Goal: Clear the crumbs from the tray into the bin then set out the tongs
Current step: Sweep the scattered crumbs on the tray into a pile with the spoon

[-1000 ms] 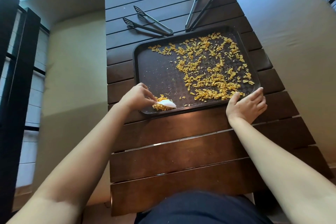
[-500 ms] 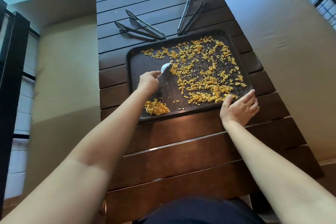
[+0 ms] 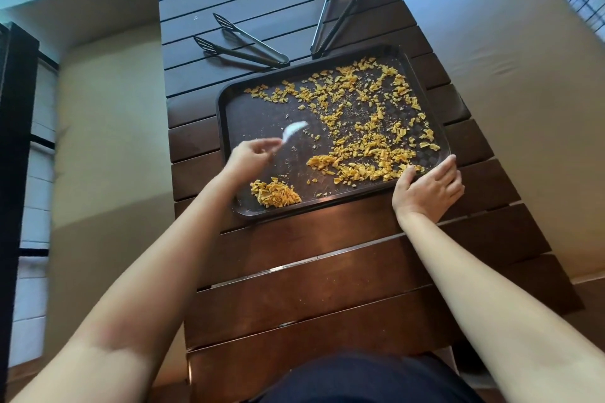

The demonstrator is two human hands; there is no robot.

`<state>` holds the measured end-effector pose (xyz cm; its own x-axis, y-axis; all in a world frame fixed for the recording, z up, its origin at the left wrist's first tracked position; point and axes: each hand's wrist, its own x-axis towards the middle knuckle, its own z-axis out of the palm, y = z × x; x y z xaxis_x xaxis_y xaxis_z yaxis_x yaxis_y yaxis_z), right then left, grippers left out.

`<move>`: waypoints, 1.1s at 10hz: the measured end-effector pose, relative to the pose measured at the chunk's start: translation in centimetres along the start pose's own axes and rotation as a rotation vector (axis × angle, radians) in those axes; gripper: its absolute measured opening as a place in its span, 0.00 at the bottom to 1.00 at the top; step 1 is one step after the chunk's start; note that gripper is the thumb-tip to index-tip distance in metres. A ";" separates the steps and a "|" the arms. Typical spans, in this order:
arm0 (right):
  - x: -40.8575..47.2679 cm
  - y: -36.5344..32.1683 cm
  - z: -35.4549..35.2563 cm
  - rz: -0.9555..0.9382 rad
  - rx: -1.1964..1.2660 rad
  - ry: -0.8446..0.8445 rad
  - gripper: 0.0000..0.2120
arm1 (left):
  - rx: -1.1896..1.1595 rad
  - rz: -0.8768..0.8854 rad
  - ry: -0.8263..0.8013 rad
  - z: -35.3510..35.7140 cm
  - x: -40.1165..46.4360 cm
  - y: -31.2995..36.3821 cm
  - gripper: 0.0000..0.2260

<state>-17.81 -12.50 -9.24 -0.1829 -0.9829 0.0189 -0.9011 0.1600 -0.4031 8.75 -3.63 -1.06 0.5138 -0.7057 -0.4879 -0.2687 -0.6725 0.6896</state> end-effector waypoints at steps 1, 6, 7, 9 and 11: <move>0.0 0.0 0.1 -0.003 -0.003 0.004 0.36 | -0.054 -0.076 0.189 -0.5 1.8 0.3 0.18; 0.0 0.0 0.1 -0.003 -0.003 -0.003 0.36 | 0.014 -0.065 -0.235 0.5 -1.0 -0.4 0.14; 0.0 0.1 0.1 -0.002 -0.013 -0.007 0.36 | -0.125 -0.090 0.076 -0.2 -0.3 -0.4 0.15; 0.0 0.1 0.1 -0.003 -0.007 -0.008 0.36 | -0.136 -0.124 0.176 0.6 0.0 -0.9 0.16; 0.0 0.0 0.1 -0.003 -0.002 -0.014 0.35 | 0.053 -0.084 -0.145 1.8 -1.7 -0.7 0.11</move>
<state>-17.74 -12.52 -9.36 -0.1749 -0.9846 0.0069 -0.9022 0.1575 -0.4016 6.57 -2.34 -1.68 0.4143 -0.6686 -0.6175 -0.2739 -0.7386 0.6160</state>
